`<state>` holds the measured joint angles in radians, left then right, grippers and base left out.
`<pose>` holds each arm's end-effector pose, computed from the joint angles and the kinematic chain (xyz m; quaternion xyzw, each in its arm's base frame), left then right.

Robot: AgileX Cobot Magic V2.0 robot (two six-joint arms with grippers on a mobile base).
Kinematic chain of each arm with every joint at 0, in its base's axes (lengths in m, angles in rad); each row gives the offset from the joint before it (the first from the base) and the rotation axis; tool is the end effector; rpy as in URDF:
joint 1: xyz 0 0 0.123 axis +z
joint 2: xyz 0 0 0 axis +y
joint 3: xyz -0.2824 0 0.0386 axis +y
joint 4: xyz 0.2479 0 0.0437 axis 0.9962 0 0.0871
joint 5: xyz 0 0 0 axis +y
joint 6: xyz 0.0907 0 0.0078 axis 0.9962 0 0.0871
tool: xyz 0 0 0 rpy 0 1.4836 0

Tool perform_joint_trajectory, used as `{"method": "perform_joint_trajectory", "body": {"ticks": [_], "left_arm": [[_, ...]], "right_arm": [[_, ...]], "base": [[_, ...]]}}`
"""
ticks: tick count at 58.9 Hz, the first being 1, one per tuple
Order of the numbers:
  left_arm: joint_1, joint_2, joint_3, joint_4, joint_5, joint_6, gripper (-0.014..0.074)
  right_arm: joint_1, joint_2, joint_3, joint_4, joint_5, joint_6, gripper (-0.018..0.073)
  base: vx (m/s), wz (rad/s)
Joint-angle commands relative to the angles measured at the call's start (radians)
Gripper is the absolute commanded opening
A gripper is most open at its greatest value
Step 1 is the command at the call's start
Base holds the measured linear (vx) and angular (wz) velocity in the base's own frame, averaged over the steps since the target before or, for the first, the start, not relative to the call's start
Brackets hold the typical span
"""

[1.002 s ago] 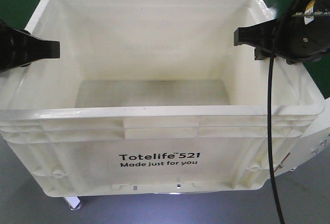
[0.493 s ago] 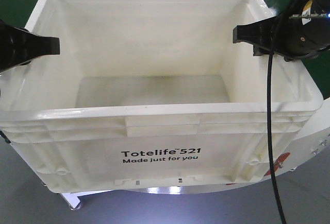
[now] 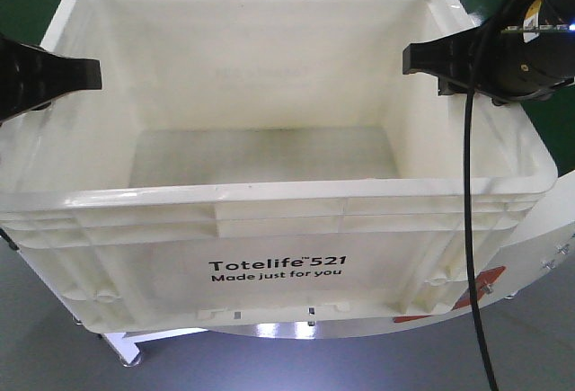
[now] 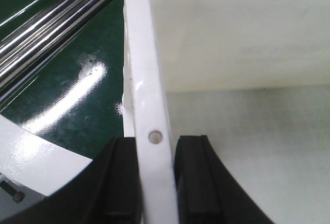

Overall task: Place moving items into box and shelve
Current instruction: 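Hold the lifted tote with both grippers while the base turns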

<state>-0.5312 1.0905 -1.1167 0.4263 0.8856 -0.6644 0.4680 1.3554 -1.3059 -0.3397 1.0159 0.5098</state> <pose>0.2000 -0.0837 0.3841 -0.0004 0.9025 -0.0461 0.4283 0.2595 0.1022 0.3673 -0.0235 0.9434 -0.0091 0.3308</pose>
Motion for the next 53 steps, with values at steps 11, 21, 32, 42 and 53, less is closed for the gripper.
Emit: {"method": "perform_joint_trajectory", "body": {"ticks": [11, 21, 32, 42, 53], "left_arm": [[-0.012, -0.032, -0.043, 0.048, -0.113, -0.003, 0.0127], [-0.012, -0.032, -0.043, 0.048, -0.113, -0.003, 0.0127], [-0.012, -0.032, -0.043, 0.048, -0.113, -0.003, 0.0127], [-0.012, -0.032, -0.043, 0.048, -0.113, -0.003, 0.0127], [-0.012, -0.032, -0.043, 0.048, -0.113, -0.003, 0.0127]], "right_arm": [[0.001, -0.045, -0.036, -0.078, -0.081, -0.019, 0.012], [0.001, -0.045, -0.036, -0.078, -0.081, -0.019, 0.012], [0.001, -0.045, -0.036, -0.078, -0.081, -0.019, 0.012], [0.001, -0.045, -0.036, -0.078, -0.081, -0.019, 0.012], [0.001, -0.045, -0.036, -0.078, -0.081, -0.019, 0.012]], "base": [[0.0, 0.0], [0.0, 0.0], [0.0, 0.0], [0.0, 0.0], [0.0, 0.0]]}}
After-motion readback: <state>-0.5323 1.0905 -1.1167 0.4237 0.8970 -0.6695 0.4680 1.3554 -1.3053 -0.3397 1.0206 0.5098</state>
